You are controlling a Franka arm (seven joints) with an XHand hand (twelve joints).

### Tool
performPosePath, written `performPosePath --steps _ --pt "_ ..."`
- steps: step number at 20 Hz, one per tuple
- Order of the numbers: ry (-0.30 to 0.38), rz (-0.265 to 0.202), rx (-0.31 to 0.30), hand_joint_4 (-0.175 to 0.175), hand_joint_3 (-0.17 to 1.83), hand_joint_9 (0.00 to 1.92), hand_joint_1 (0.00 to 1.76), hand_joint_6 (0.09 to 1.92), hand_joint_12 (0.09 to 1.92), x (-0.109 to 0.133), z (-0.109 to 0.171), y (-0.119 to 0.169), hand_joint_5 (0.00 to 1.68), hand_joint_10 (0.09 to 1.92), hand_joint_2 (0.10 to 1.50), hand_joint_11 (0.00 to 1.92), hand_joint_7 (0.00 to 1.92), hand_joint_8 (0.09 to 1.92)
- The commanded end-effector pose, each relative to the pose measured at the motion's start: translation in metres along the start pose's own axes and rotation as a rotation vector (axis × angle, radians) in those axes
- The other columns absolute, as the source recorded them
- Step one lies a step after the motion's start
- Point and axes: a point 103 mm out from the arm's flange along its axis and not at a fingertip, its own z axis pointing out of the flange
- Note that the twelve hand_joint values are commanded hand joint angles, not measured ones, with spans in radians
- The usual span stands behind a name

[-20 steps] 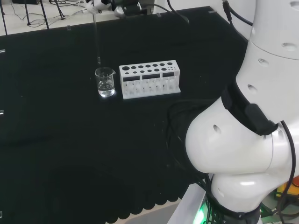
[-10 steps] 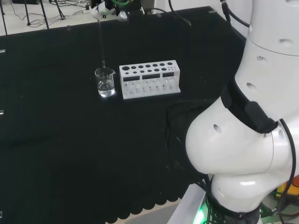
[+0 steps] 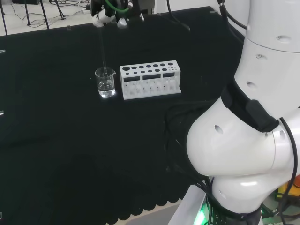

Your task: Stir in the beaker to the left of the white test tube rack with the glass rod.

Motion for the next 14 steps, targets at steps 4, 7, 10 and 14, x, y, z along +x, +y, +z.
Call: performPosePath --steps 4,7,10,14 --pt "-0.005 -0.015 0.043 -0.175 -0.17 1.52 1.31 0.19 0.48 0.008 0.032 0.015 1.29 0.94 1.12 1.63 1.14 1.07" --pt "-0.004 -0.020 0.058 -0.175 -0.17 1.52 1.31 0.19 0.48 0.009 0.041 0.022 1.29 0.94 1.12 1.63 1.14 1.07" --pt "-0.003 -0.022 0.069 -0.175 -0.17 1.52 1.31 0.19 0.48 0.008 0.047 0.029 1.29 0.94 1.12 1.63 1.15 1.07" --pt "0.008 -0.020 0.070 -0.175 -0.17 1.52 1.31 0.18 0.48 0.001 0.049 0.040 1.29 0.94 1.12 1.63 1.15 1.07"
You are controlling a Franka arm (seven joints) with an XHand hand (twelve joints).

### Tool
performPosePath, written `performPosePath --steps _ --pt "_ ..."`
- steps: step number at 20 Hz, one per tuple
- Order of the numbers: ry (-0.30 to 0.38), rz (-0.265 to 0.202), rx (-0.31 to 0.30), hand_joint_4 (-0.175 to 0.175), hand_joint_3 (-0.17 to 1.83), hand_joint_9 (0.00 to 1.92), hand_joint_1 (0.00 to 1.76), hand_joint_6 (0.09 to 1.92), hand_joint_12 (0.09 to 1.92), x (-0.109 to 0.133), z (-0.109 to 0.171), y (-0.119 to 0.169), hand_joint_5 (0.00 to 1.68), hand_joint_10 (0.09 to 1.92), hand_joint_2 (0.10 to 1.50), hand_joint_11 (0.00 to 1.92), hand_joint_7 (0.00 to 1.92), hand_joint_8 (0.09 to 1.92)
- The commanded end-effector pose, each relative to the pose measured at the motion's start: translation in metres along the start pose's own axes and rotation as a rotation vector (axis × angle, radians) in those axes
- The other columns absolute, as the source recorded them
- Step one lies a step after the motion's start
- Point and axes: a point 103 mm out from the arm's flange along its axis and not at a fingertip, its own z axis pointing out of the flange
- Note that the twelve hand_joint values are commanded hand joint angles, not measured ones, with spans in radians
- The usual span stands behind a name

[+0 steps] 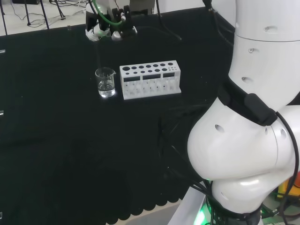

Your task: Stir in the beaker to the left of the white test tube rack with the glass rod.

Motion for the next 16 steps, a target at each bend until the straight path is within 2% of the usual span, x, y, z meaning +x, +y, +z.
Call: performPosePath --steps 1,9,16 --pt "0.006 0.004 0.009 -0.175 -0.17 1.52 1.31 0.18 0.48 -0.011 0.005 0.014 1.29 0.94 1.12 1.63 1.15 1.07" --pt "0.006 0.038 0.004 -0.175 -0.17 1.52 1.31 0.18 0.48 -0.033 -0.003 0.000 1.29 0.94 1.11 1.63 1.15 1.07" --pt "0.001 0.046 0.014 -0.175 -0.17 1.52 1.31 0.18 0.48 -0.024 0.000 -0.020 1.29 0.94 1.11 1.63 1.15 1.07"
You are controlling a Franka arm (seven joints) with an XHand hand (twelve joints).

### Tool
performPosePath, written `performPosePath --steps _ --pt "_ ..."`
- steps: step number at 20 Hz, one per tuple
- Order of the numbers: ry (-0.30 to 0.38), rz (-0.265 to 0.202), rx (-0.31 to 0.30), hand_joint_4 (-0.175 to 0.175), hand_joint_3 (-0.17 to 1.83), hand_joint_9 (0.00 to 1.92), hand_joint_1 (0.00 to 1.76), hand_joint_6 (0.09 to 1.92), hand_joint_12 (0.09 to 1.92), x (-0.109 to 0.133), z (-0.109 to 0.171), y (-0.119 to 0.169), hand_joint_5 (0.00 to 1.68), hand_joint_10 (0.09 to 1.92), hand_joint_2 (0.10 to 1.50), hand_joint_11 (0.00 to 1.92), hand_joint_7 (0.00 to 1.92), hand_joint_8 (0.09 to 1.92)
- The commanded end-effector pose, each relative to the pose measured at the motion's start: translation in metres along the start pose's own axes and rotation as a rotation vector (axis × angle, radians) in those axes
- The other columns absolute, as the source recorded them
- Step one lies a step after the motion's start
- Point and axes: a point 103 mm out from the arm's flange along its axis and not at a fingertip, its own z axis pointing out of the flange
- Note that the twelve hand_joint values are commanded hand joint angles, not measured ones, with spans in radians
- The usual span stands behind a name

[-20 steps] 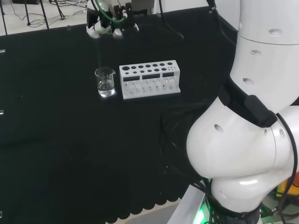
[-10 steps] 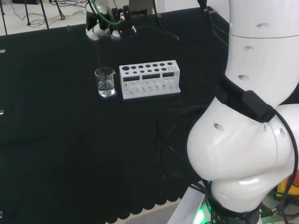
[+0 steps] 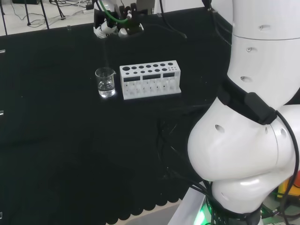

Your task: Stir in the beaker to the left of the white test tube rack with the glass rod.

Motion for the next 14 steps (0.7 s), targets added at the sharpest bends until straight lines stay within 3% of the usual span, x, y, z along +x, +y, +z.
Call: performPosePath --steps 1,6,14 --pt "-0.001 0.005 0.006 -0.175 -0.17 1.52 1.31 0.18 0.48 0.008 0.003 -0.016 1.29 0.94 1.11 1.63 1.15 1.06" --pt "0.011 -0.020 -0.001 -0.175 -0.17 1.53 1.31 0.18 0.48 0.021 0.008 -0.017 1.30 0.94 1.11 1.63 1.15 1.06" --pt "0.011 -0.064 -0.017 -0.175 -0.17 1.53 1.31 0.17 0.48 0.025 0.006 0.010 1.30 0.94 1.11 1.63 1.15 1.06"
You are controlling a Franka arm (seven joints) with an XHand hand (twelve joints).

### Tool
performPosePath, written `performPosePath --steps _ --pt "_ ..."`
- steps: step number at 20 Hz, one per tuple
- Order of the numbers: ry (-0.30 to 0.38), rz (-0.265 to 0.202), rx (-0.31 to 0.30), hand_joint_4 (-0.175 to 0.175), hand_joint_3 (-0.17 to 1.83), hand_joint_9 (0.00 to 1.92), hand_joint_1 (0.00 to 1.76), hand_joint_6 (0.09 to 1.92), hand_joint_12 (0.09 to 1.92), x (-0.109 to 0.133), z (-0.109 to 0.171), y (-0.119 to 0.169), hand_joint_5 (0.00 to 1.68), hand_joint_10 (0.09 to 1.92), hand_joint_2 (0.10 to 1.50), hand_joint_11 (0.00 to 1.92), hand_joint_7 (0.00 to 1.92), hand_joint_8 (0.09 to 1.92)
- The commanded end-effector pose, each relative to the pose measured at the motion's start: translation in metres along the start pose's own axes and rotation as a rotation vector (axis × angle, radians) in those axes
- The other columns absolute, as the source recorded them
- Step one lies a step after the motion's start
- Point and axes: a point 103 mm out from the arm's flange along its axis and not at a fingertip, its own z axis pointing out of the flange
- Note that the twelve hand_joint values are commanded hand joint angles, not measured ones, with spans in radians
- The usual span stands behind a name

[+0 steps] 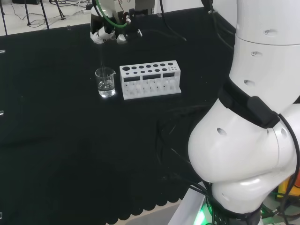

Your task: Stir in the beaker to the left of the white test tube rack with the glass rod.

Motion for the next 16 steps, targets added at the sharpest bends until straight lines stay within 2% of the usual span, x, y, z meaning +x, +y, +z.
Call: performPosePath --steps 1,5,8,10,13,16 --pt "-0.002 -0.026 -0.008 -0.175 -0.17 1.53 1.31 0.17 0.48 -0.001 -0.004 0.021 1.30 0.94 1.11 1.63 1.15 1.06" --pt "-0.001 0.001 -0.008 -0.175 -0.17 1.53 1.31 0.17 0.48 -0.020 -0.008 0.019 1.30 0.94 1.11 1.63 1.15 1.06" --pt "0.003 0.046 -0.002 -0.175 -0.17 1.53 1.31 0.17 0.48 -0.036 -0.011 0.002 1.30 0.94 1.11 1.63 1.15 1.06" --pt "0.001 0.058 -0.001 -0.175 -0.17 1.53 1.31 0.17 0.48 -0.039 -0.012 -0.005 1.30 0.94 1.11 1.63 1.15 1.06" --pt "-0.003 0.053 -0.003 -0.175 -0.17 1.53 1.31 0.17 0.48 -0.029 -0.013 -0.015 1.30 0.94 1.11 1.63 1.15 1.06" --pt "-0.007 0.017 -0.003 -0.175 -0.17 1.53 1.31 0.17 0.48 -0.009 -0.012 -0.012 1.30 0.94 1.11 1.64 1.15 1.06"
